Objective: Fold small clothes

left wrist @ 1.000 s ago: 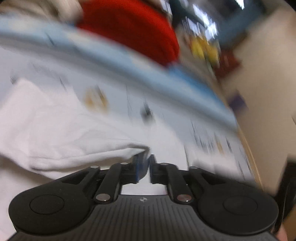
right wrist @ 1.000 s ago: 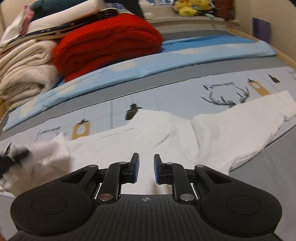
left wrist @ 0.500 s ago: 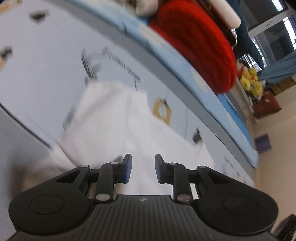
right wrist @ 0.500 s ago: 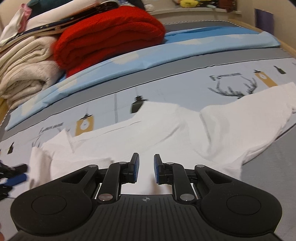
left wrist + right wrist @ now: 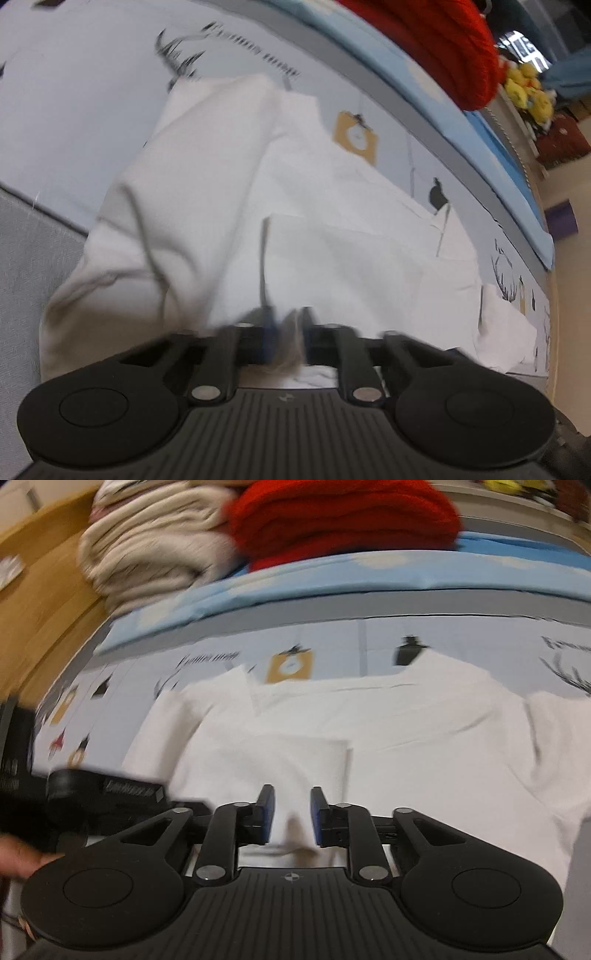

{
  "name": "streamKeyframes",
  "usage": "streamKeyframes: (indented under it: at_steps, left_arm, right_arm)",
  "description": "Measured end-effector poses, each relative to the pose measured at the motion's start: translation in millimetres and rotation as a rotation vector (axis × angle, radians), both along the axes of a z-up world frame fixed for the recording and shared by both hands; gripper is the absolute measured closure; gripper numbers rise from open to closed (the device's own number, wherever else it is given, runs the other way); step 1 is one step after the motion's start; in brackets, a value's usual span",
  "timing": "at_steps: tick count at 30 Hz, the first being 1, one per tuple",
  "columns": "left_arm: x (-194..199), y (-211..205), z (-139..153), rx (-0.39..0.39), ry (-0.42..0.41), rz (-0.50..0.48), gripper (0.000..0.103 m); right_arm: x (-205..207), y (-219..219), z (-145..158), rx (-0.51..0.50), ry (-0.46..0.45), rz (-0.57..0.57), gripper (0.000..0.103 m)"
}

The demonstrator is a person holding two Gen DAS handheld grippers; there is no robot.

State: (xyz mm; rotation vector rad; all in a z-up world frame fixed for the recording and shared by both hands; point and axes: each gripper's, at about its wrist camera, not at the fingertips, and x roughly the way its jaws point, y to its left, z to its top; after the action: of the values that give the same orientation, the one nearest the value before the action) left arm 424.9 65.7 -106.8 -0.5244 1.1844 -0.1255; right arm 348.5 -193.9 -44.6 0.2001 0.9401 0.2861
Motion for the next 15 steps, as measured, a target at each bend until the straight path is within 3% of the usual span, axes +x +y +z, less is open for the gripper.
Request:
streamKeyframes:
  at_steps: [2,9,15]
  left_arm:
    - [1,-2,14,-0.041,-0.051,-0.032,0.101]
    - [1,-11,54,-0.322,-0.211,-0.186,0.101]
    - [-1,-32,53,-0.36,-0.21,-0.273,0.101]
  right_arm:
    - [-3,10,-2,-0.026,0.001,0.068,0.071]
    - [-20,37,2,-0.162,-0.111,0.243,0.055]
    - [-29,43,6,-0.238,-0.205,0.277,0.053]
